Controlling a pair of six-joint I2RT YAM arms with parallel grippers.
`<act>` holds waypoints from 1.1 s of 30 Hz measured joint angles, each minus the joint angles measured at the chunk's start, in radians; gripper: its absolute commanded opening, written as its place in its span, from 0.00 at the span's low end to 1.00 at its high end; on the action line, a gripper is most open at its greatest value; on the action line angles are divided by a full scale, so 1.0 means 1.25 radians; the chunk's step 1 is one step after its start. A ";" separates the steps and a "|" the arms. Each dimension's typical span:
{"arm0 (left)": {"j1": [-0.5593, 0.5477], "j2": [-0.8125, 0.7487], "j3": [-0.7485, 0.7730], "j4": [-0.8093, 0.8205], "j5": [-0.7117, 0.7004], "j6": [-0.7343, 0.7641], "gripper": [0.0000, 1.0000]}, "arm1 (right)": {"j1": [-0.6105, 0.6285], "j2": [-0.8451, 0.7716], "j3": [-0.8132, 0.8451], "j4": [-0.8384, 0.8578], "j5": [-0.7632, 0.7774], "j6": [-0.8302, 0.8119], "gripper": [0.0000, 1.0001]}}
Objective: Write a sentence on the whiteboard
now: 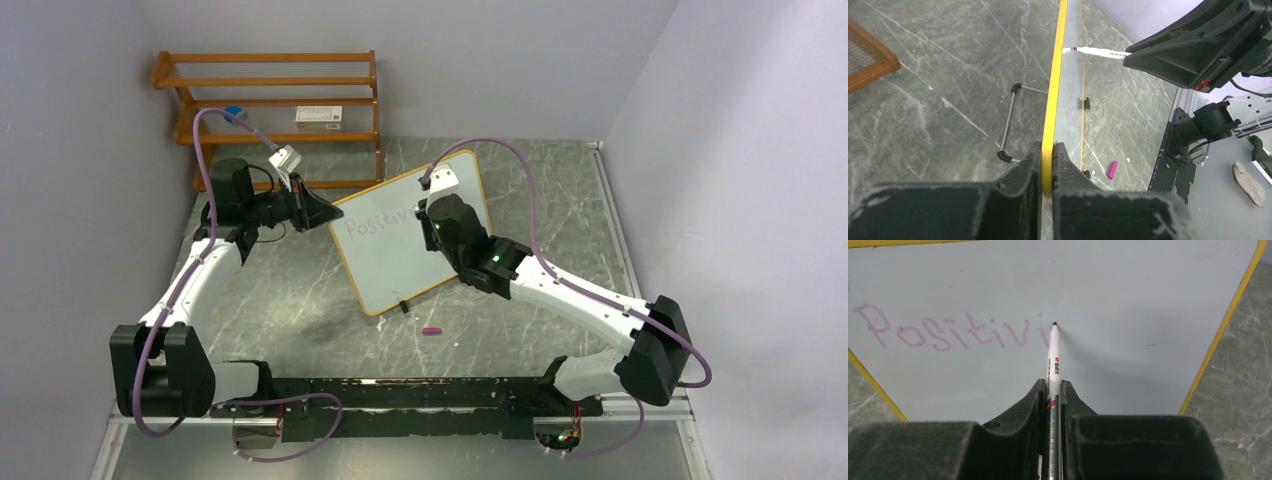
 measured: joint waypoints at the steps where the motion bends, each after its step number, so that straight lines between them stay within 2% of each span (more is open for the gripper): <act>1: 0.000 0.000 0.000 0.000 0.000 0.000 0.05 | -0.001 0.000 0.000 0.000 0.000 0.000 0.00; 33: -0.001 0.000 0.000 -0.002 -0.003 0.000 0.05 | -0.027 -0.024 -0.015 0.017 -0.016 -0.018 0.00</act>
